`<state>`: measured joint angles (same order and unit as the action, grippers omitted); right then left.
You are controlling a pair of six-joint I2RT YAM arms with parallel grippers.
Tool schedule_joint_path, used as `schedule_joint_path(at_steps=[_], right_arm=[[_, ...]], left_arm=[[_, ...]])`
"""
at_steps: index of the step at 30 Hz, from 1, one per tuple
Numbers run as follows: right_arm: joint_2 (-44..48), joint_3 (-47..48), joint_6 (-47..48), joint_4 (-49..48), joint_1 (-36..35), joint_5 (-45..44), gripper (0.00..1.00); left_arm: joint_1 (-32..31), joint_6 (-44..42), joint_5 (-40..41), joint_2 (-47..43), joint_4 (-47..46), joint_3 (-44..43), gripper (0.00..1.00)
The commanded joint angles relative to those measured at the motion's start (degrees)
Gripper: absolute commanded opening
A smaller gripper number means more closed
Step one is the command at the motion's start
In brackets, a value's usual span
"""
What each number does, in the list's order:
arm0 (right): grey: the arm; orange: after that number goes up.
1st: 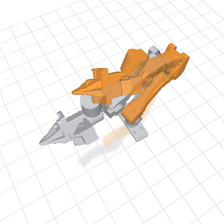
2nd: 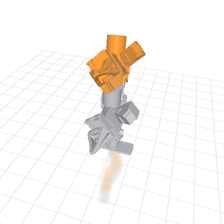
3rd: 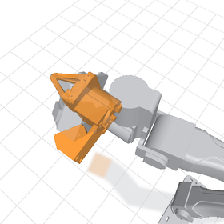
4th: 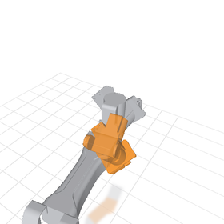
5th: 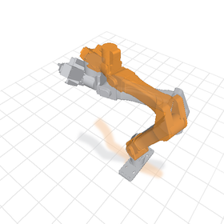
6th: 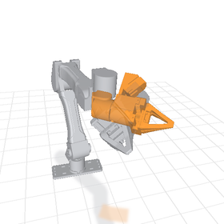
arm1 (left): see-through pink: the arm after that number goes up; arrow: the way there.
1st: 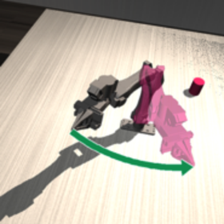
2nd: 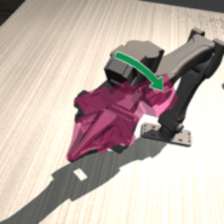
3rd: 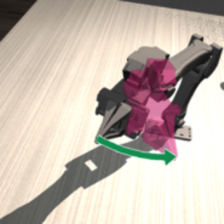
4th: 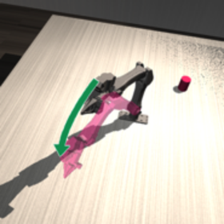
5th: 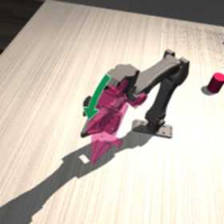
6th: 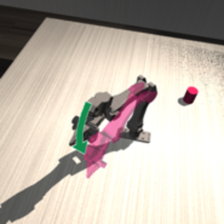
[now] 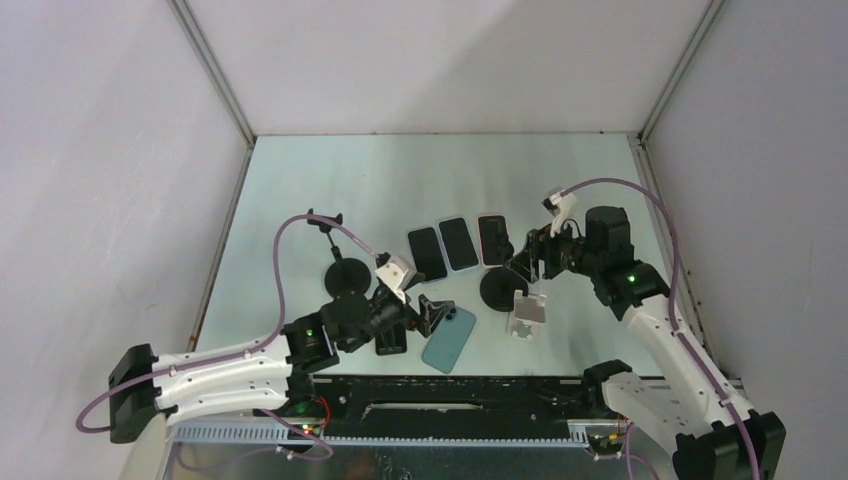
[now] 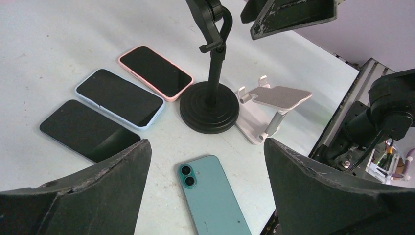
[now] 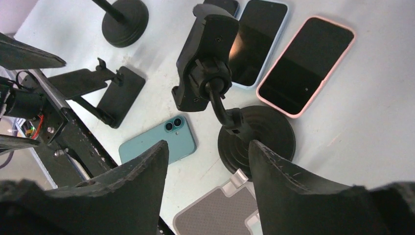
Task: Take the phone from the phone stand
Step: Pick up the phone stand at the center of the board.
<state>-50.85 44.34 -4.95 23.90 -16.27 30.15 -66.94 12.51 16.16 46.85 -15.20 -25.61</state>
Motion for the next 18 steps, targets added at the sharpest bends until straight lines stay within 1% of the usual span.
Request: schedule_joint_path(at_steps=[1,5,7,16,18], right_arm=[[-2.9,1.8,1.2,-1.9,-1.2,1.0,0.61],[-5.4,2.3,3.5,-3.3,-3.4,-3.6,0.57],[-6.9,3.0,4.6,-3.5,-4.1,-5.4,0.57],[-10.5,4.0,7.5,-8.4,-4.8,-9.7,0.54],[-11.3,4.0,7.8,-9.4,-4.8,-9.5,0.54]], left_arm=[[0.4,-0.5,1.7,-2.1,0.9,0.3,0.92],[0.4,-1.0,2.0,-3.3,2.1,0.3,0.92],[0.4,-1.2,2.0,-3.8,2.7,0.3,0.92],[0.4,-1.9,2.1,-5.7,4.9,0.4,0.92],[0.4,-2.0,2.1,-6.0,5.3,0.3,0.92]])
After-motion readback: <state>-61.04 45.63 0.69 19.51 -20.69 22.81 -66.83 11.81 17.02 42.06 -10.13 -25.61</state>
